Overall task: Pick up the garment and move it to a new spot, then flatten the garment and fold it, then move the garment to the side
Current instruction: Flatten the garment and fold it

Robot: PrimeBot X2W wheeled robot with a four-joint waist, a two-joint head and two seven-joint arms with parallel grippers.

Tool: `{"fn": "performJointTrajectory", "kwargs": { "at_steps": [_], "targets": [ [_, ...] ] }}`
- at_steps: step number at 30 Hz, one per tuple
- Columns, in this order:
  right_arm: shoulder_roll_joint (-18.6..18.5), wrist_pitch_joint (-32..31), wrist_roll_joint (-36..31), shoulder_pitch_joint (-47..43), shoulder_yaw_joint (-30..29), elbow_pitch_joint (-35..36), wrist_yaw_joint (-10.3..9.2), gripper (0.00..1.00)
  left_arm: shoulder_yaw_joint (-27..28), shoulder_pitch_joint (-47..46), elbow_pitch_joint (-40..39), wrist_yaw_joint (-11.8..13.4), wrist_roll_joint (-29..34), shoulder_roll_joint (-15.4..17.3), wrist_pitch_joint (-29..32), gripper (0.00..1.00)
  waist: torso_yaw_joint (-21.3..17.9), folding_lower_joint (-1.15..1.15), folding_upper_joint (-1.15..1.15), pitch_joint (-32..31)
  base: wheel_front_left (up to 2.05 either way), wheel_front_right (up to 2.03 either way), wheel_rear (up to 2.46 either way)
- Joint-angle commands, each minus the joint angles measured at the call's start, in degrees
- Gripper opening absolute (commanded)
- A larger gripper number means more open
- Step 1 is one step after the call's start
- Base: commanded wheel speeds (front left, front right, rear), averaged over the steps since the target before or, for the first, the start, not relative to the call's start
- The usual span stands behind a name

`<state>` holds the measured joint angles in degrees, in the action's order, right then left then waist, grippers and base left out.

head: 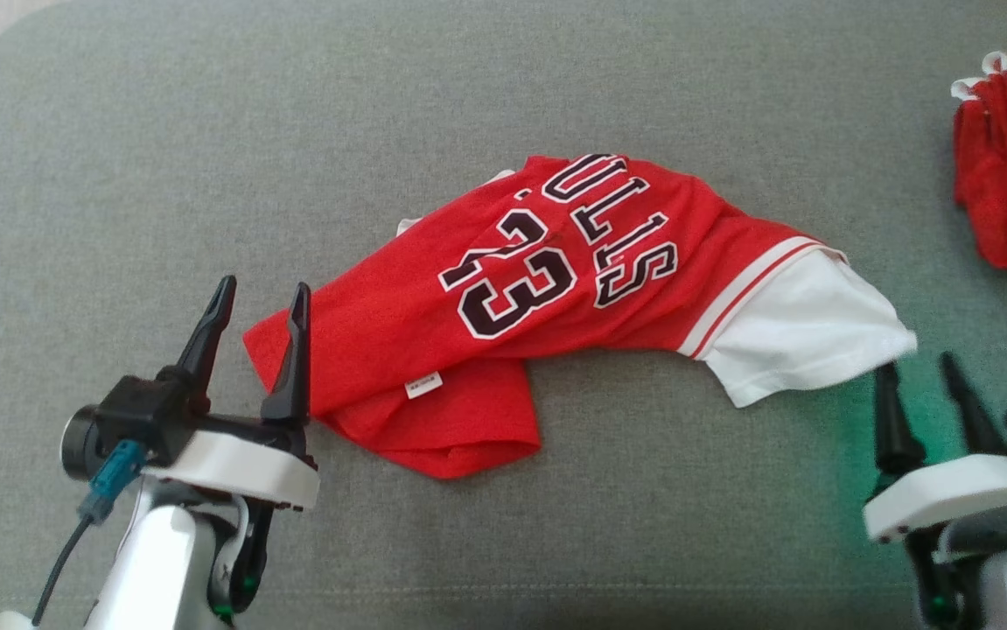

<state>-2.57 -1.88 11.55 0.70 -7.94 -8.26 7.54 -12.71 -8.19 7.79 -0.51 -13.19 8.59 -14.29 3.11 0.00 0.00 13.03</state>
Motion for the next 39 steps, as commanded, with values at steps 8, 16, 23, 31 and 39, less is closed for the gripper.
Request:
{"fn": "performJointTrajectory", "kwargs": {
  "at_steps": [8, 16, 23, 31, 39],
  "targets": [
    [-0.34, 1.45, -1.93, -0.30, -2.67, 11.11, -0.05, 1.00, 1.77, 0.70, -1.49, 0.60, -0.08, 1.47, -0.71, 1.00, -0.38, 0.00, 0.00, -1.64, 0.00, 0.00, 0.00],
    [-0.32, 0.43, -2.80, 0.15, 1.65, 18.20, -0.05, 1.00, 1.60, 1.76, -1.64, 1.31, -0.33, 1.69, -0.43, 1.00, -0.04, 0.00, 0.00, -3.64, 0.00, 0.00, 0.00],
    [-0.32, -0.23, -2.34, -1.66, 5.05, 18.70, -0.05, 1.00, 1.58, 3.88, -2.17, 1.96, -0.55, 2.30, 0.04, 1.00, 0.31, 0.00, 0.00, -5.09, 0.00, 0.00, 0.00],
    [-0.32, -0.37, -1.72, -2.05, 5.52, 18.37, -0.05, 1.00, 1.47, 4.73, -2.88, 2.50, -0.92, 2.59, 0.33, 1.00, 0.24, 0.00, 0.00, -5.00, 0.00, 0.00, 0.00],
    [-0.32, -0.35, -1.44, -1.62, 5.79, 18.03, -0.05, 1.00, 0.67, 4.74, -2.34, 1.74, -2.01, 2.62, 1.81, 1.00, 0.31, 0.00, 0.00, -4.47, 0.00, 0.00, 0.00]
  ]
}}
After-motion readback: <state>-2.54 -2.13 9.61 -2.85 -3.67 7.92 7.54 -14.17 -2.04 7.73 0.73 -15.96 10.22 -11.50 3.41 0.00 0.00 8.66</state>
